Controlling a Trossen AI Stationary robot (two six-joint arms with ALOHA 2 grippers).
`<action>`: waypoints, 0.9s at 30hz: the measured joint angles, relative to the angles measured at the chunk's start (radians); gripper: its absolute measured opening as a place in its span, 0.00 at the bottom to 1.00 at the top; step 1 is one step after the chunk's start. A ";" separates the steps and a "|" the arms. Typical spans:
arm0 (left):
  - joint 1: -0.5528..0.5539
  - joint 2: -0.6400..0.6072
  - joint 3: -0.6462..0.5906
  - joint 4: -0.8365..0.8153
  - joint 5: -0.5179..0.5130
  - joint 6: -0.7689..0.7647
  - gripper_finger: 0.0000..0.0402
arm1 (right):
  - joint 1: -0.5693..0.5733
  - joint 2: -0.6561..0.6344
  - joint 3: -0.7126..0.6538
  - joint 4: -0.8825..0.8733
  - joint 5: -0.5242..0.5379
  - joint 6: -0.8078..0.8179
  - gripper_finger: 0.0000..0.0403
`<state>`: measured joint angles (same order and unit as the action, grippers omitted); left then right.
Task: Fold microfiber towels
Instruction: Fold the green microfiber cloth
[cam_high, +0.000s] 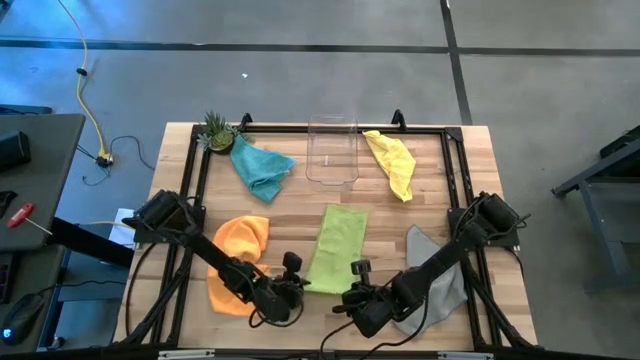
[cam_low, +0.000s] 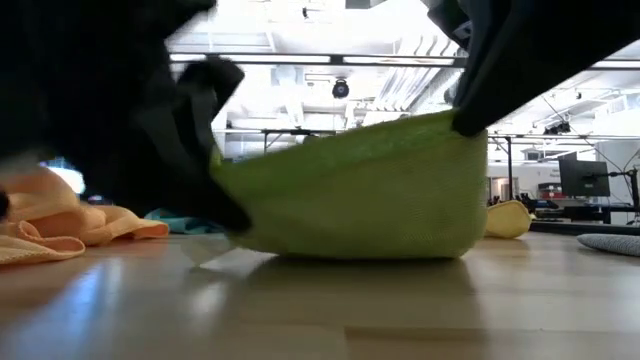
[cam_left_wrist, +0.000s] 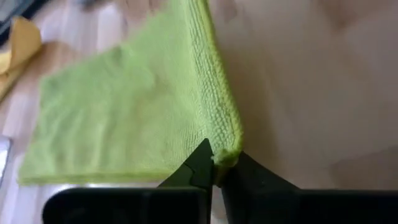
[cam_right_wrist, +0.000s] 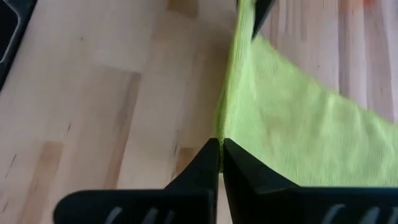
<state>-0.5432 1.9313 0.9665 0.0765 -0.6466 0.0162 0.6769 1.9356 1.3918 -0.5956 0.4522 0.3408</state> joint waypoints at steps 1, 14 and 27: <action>-0.002 -0.022 0.000 -0.015 0.006 -0.014 0.03 | 0.004 0.000 0.000 -0.002 -0.001 0.013 0.01; 0.021 -0.256 0.002 -0.108 0.270 -0.387 0.01 | 0.037 -0.004 0.026 -0.005 0.020 0.179 0.01; 0.128 -0.316 0.001 -0.277 0.139 -0.565 0.00 | -0.059 -0.018 0.135 -0.274 0.145 0.278 0.01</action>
<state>-0.4154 1.6155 0.9673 -0.2000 -0.5079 -0.5488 0.6183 1.9171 1.5270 -0.8700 0.5968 0.6186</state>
